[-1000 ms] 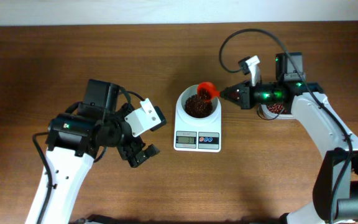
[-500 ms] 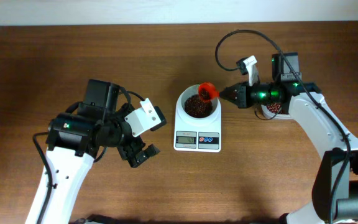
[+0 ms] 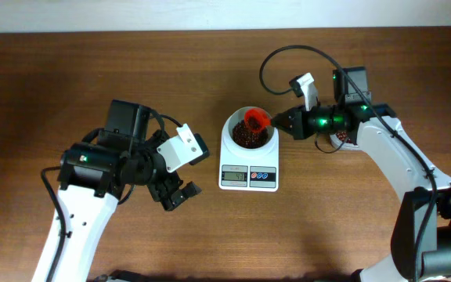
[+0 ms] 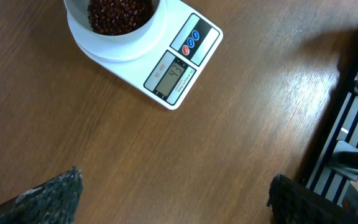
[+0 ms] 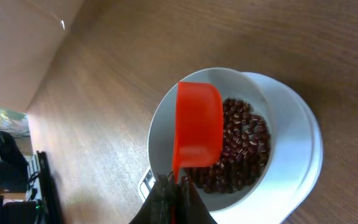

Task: Scoop and weigh 50g on scale
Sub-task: 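Carry the filled scoop left over the white bowl on the scale, then tip the scoop to pour beans into the white bowl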

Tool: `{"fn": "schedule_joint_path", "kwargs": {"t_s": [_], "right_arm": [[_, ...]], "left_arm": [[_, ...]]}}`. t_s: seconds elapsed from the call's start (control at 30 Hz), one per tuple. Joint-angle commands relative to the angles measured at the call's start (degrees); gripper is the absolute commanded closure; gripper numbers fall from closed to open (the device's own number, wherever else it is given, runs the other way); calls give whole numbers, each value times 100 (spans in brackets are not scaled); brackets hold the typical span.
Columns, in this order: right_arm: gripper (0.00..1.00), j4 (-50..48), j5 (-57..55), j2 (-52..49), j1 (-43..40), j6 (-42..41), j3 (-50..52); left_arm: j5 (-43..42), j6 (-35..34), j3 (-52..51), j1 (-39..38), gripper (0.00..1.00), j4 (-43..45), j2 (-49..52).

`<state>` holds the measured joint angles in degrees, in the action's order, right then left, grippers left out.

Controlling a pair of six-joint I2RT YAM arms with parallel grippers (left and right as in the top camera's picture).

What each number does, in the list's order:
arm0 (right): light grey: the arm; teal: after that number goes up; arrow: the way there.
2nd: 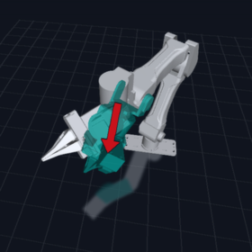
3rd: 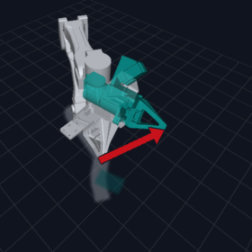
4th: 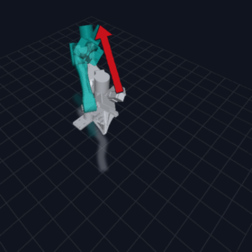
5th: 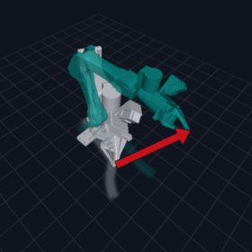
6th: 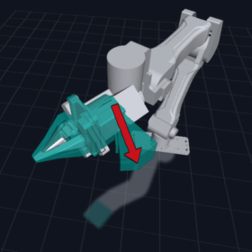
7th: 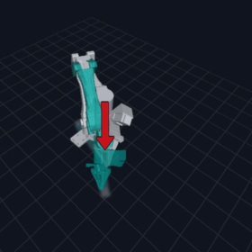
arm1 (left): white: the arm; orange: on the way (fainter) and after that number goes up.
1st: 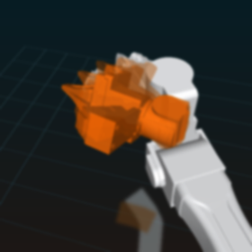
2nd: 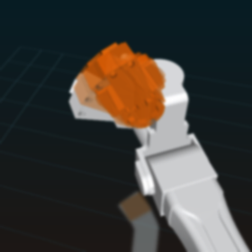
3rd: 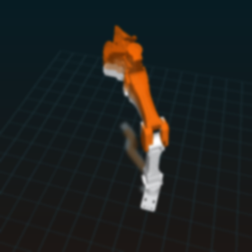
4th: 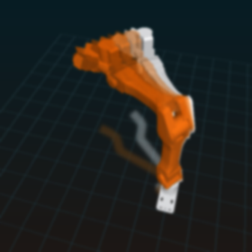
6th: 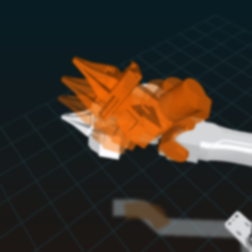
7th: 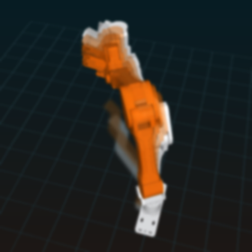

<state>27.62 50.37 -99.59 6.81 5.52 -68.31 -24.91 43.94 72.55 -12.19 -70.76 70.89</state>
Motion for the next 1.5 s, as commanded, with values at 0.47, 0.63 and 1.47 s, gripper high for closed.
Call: {"fn": "schedule_joint_path", "kwargs": {"t_s": [0.47, 0.63, 1.47], "right_arm": [[96, 140, -691, 280, 149, -179, -114], [96, 157, -544, 280, 144, -133, -114], [96, 284, -1530, 603, 787, 59, -254]], "left_arm": [[-81, 96, 79, 20, 1, -4, -9], [-81, 96, 79, 20, 1, -4, -9], [-81, 96, 79, 20, 1, -4, -9]]}}
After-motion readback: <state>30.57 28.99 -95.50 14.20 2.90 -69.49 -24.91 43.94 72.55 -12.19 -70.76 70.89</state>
